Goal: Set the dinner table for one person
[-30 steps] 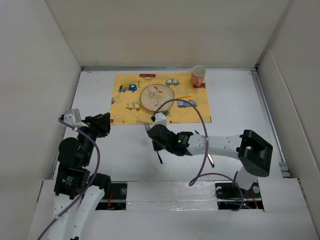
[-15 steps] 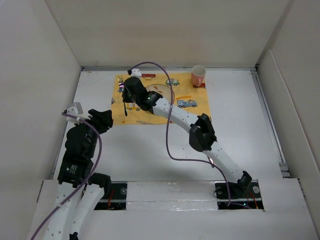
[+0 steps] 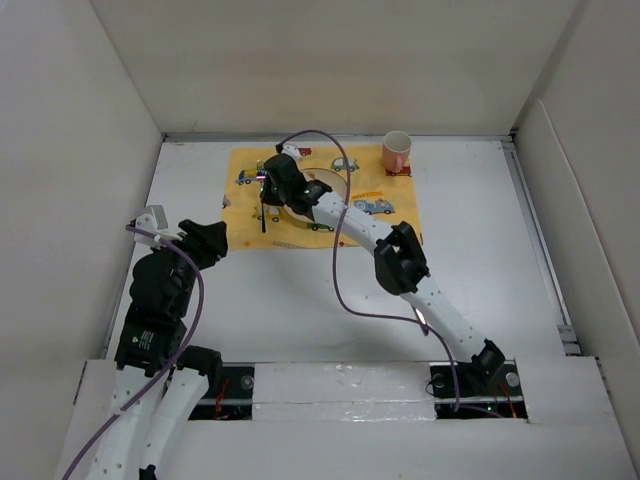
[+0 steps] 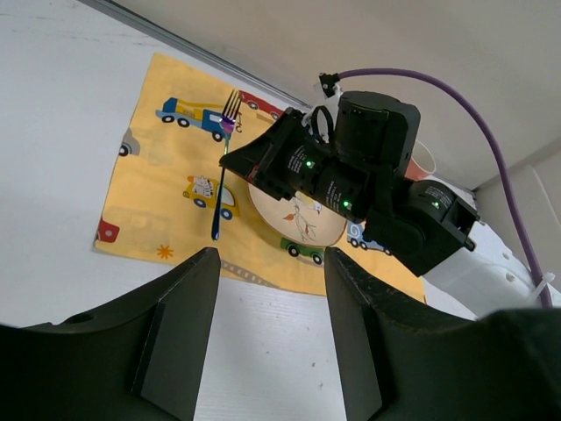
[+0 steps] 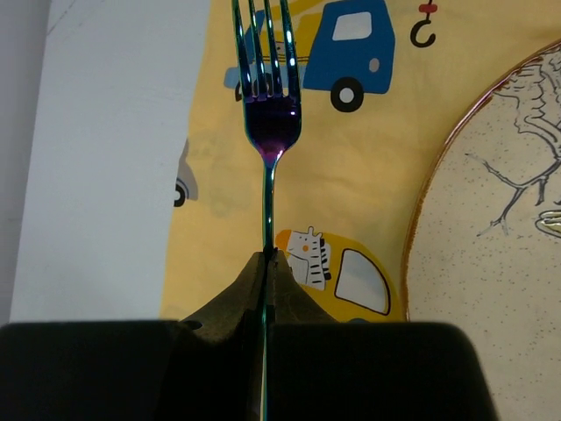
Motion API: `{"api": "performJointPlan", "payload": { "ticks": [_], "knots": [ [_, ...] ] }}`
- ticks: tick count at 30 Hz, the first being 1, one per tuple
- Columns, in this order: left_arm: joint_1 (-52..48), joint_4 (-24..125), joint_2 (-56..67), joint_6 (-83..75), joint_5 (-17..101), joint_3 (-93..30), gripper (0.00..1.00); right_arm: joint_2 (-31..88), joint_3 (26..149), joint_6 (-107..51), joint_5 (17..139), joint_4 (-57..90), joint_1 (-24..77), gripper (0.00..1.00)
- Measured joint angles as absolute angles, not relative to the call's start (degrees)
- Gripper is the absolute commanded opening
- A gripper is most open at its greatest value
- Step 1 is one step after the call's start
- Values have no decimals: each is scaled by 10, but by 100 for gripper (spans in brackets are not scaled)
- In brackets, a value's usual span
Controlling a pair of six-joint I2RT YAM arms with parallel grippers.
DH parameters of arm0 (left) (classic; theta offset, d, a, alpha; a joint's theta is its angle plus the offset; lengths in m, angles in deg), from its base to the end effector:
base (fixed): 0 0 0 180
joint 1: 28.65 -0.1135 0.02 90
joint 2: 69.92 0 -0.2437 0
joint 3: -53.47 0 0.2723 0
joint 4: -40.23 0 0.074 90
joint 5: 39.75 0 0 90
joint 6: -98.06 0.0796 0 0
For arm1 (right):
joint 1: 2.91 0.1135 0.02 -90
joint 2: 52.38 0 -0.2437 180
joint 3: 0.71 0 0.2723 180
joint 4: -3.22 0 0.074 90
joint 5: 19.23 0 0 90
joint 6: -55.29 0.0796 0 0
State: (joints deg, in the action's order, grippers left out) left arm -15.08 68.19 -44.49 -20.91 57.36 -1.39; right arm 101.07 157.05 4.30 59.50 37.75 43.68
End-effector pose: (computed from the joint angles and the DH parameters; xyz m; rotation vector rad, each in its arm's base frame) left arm 0.1870 -0.0350 0.3559 -0.3081 1.5354 -0.4912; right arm 0.4518 0.4549 0.1664 -0.0206 2.1643 0.6875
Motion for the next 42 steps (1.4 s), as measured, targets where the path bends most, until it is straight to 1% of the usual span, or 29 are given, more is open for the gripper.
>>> {"api": "performJointPlan", "payload": {
  "ticks": [14,17,18,21,22,27,30,31,33,34,35,36,37,38,39,41,42],
  "knots": [
    [-151,683,-445,-206,555,-14,48,1063,1578,102,607,359,439,0],
    [-151,683,-445,-205,552,-14,48,1063,1578,106,608,356,436,12],
    [-151,683,-445,-205,552,-14,48,1063,1578,107,608,353,436,21],
    [-151,683,-445,-205,550,-14,48,1063,1577,111,610,347,436,35],
    [-151,683,-445,-205,549,-14,48,1062,1574,111,611,342,436,43],
    [-151,683,-445,-204,548,-14,48,1041,1526,111,616,315,435,46],
    [-151,683,-445,-204,548,-14,48,1002,1478,102,616,312,435,47],
    [-151,683,-445,-203,548,-14,48,979,1445,98,616,303,435,47],
    [-151,683,-445,-202,547,-14,48,916,1371,88,616,293,435,46],
    [-151,683,-446,-200,547,-14,43,879,1328,82,616,279,435,43],
    [-151,683,-447,-199,545,-14,38,837,1280,75,617,265,435,36],
    [-151,683,-448,-197,543,-14,33,793,1235,65,617,250,436,17],
    [-151,683,-450,-194,538,-14,23,746,1190,53,617,232,436,7],
    [-151,682,-452,-190,534,-14,17,700,1141,43,615,208,437,0],
    [-151,682,-454,-185,527,-14,0,642,1079,32,612,185,438,0],
    [-151,681,-460,-177,509,-14,0,528,974,11,601,159,441,0],
    [-151,679,-461,-173,503,-14,0,459,900,1,598,132,444,0]
  ]
}}
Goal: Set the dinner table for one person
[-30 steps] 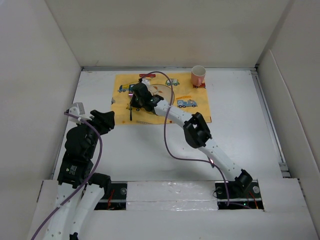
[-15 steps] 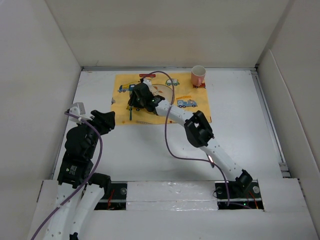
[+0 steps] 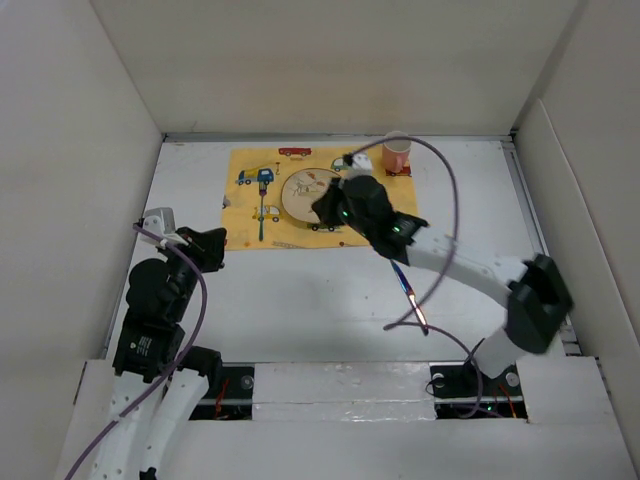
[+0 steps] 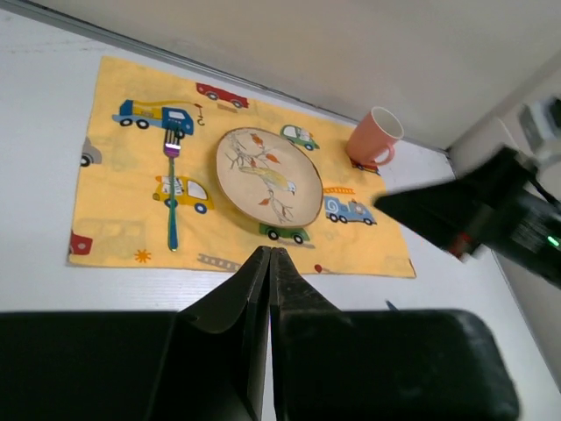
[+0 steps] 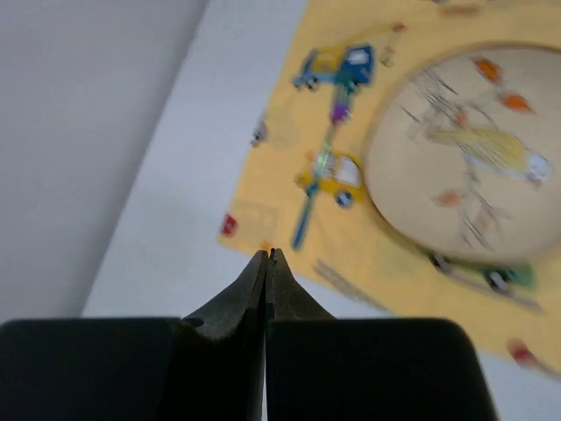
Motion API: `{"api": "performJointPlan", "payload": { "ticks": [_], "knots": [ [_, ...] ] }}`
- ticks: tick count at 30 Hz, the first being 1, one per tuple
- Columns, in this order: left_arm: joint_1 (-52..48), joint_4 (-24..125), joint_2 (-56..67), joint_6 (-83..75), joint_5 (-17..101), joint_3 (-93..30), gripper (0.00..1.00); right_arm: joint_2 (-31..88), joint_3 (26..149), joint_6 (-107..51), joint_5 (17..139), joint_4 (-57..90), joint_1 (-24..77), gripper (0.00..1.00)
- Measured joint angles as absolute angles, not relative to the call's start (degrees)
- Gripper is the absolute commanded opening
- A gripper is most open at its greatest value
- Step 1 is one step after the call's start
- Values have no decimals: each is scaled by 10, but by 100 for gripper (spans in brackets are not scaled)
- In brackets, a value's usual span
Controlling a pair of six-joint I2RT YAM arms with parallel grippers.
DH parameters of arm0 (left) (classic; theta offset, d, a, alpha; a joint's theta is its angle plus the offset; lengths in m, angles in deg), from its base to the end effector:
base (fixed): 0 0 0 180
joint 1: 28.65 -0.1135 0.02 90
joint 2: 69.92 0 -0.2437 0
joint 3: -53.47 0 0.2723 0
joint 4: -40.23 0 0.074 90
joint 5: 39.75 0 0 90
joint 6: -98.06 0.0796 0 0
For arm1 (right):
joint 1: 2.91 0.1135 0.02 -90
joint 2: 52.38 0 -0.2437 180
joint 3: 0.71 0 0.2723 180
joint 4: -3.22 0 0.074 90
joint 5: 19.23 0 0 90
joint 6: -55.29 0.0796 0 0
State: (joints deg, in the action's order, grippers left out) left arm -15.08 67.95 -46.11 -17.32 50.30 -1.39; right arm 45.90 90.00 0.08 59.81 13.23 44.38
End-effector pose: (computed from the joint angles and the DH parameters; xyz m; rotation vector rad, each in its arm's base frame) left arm 0.1786 -0.0430 0.3613 -0.1588 1.5289 -0.5425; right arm 0.3300 0.3351 0.2728 -0.0760 1.9507 0.7952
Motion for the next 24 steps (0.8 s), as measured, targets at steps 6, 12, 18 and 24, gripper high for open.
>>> {"api": "performJointPlan", "payload": {
  "ticks": [6,12,18,24],
  "knots": [
    [-151,675,-472,-162,466,-14,0,124,594,9,546,231,432,16],
    [-143,673,-491,-160,457,-14,6,-104,451,81,526,434,396,68],
    [-133,674,-507,-159,458,-14,7,-134,427,128,585,484,329,77],
    [-125,674,-524,-158,463,-14,7,-17,426,114,619,496,276,82]
  ]
}}
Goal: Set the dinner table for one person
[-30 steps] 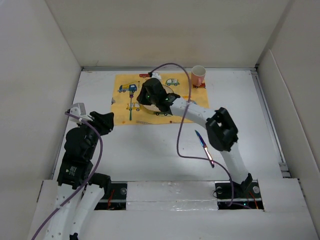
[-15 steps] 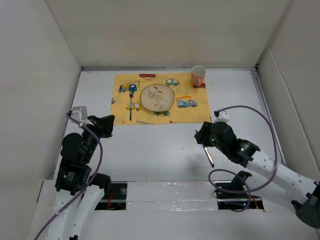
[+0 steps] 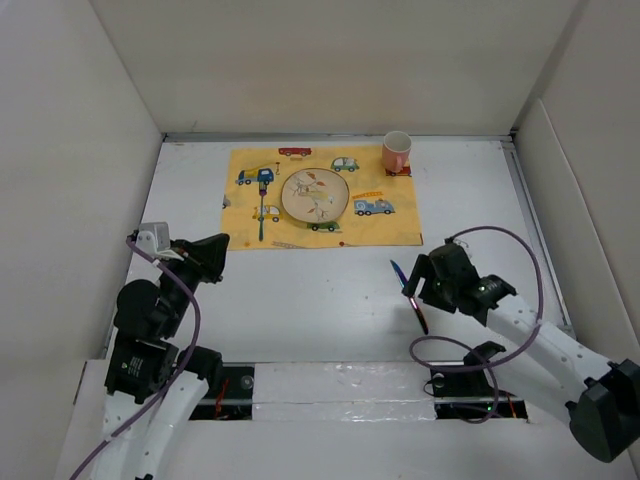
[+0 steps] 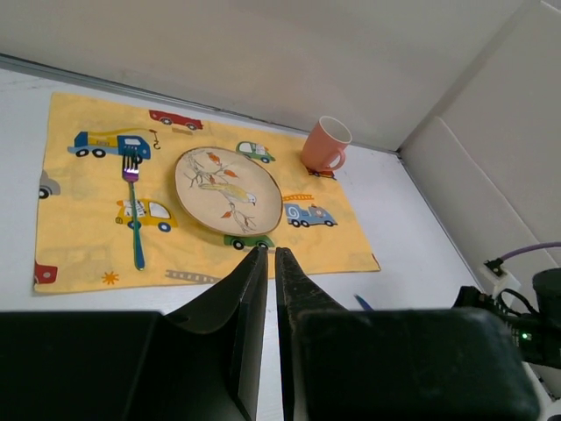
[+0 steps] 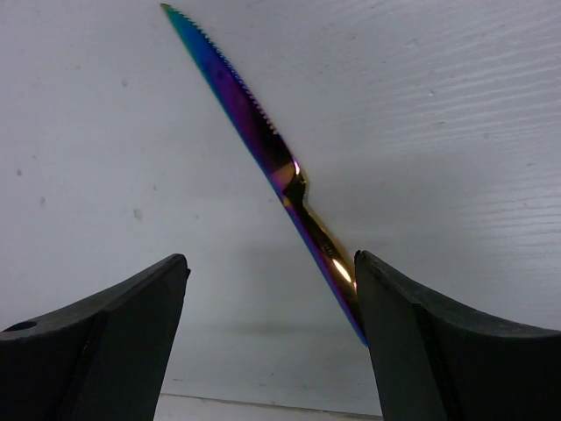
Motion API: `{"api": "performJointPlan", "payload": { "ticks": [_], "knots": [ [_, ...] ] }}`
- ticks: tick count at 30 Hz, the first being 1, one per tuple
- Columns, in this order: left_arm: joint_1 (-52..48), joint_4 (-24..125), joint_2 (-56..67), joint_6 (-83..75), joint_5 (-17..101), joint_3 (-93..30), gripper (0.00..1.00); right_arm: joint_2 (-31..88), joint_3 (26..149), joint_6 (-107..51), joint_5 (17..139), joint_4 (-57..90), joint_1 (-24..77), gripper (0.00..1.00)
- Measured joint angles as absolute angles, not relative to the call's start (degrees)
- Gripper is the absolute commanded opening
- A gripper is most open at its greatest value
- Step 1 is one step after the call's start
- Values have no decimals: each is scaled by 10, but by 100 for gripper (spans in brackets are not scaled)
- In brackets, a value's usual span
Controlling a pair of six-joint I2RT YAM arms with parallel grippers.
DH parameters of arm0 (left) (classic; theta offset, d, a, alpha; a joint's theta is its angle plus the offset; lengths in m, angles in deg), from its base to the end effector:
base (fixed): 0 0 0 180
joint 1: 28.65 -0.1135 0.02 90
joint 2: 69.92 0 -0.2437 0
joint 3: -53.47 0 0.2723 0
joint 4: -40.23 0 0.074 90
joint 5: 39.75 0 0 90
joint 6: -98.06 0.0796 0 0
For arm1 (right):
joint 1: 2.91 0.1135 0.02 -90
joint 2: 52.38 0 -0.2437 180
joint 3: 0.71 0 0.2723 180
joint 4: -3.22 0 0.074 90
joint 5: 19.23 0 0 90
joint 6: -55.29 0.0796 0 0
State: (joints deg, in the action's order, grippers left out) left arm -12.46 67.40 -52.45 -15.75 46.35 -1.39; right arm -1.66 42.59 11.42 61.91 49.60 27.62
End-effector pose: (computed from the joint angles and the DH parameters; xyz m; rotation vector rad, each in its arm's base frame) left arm 0.1472 -0.0484 0.3792 -0.0367 1.4212 -0.6267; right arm 0.2008 0.1042 0.1438 0.4068 2.4980 0.3591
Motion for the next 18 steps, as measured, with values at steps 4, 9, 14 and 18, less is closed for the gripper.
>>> {"api": "performJointPlan", "payload": {
  "ticks": [4,9,14,18],
  "knots": [
    [-115,674,-529,-155,470,-14,7,41,442,80,654,494,220,83],
    [-107,675,-531,-151,478,-14,6,132,465,28,715,487,163,82],
    [-107,676,-533,-149,483,-14,7,206,490,-2,751,490,175,79],
    [-107,679,-534,-149,487,-14,6,221,507,-4,760,489,211,72]
  ]
}}
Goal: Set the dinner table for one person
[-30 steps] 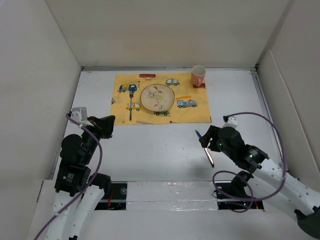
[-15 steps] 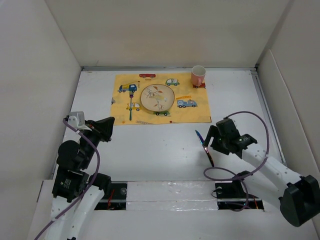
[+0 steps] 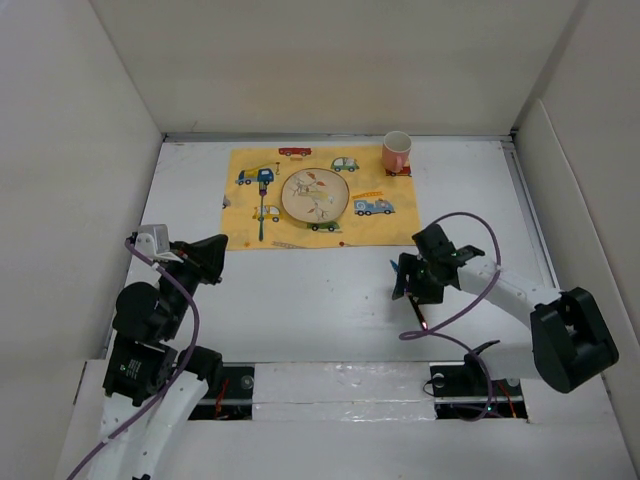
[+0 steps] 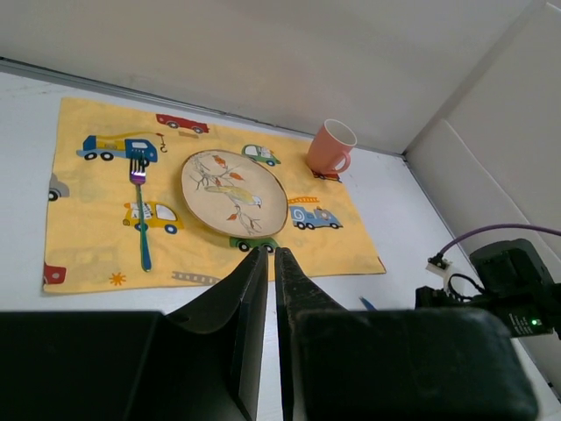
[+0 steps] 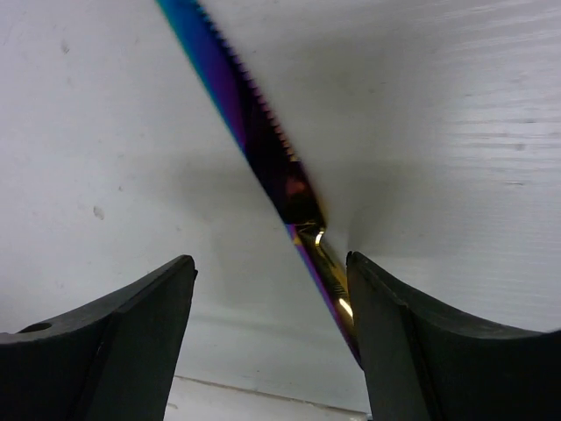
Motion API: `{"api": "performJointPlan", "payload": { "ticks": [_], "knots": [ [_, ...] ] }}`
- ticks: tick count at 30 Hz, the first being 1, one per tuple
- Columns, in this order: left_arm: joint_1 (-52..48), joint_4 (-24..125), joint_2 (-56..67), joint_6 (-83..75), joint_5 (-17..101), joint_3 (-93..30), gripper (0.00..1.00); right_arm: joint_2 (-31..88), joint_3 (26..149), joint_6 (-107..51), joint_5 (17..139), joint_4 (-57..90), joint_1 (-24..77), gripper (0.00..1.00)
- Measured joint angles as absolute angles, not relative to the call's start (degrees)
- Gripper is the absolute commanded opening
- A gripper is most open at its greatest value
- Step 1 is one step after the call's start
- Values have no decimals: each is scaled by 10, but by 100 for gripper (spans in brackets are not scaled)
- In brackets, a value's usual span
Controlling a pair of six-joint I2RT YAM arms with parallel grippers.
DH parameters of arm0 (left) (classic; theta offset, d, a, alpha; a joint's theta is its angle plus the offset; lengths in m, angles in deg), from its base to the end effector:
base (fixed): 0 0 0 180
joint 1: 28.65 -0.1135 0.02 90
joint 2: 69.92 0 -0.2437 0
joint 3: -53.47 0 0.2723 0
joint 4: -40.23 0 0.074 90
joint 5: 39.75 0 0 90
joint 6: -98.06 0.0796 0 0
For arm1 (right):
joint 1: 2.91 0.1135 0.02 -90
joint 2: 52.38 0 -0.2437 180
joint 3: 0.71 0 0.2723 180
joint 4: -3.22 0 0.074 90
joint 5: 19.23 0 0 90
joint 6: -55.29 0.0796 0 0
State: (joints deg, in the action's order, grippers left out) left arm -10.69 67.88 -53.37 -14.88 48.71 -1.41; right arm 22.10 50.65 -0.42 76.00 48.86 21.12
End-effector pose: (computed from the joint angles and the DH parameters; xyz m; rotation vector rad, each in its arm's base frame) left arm 0.1429 -0.0486 0.3803 -0.0385 1.4112 -0.6127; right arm 0.2352 0.1128 0.0985 0.2296 2.8292 0.3725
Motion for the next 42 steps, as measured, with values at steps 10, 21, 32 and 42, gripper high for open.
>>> {"api": "performJointPlan", "payload": {
  "ticks": [10,21,32,42],
  "knots": [
    [-107,683,-539,-149,488,-14,6,271,528,27,764,476,296,55],
    [-107,685,-540,-149,489,-14,7,295,539,81,729,444,399,45],
    [-107,687,-541,-147,491,-14,6,349,602,75,650,465,469,66],
    [-107,687,-540,-147,491,-14,6,231,581,96,562,559,533,23]
  ]
}}
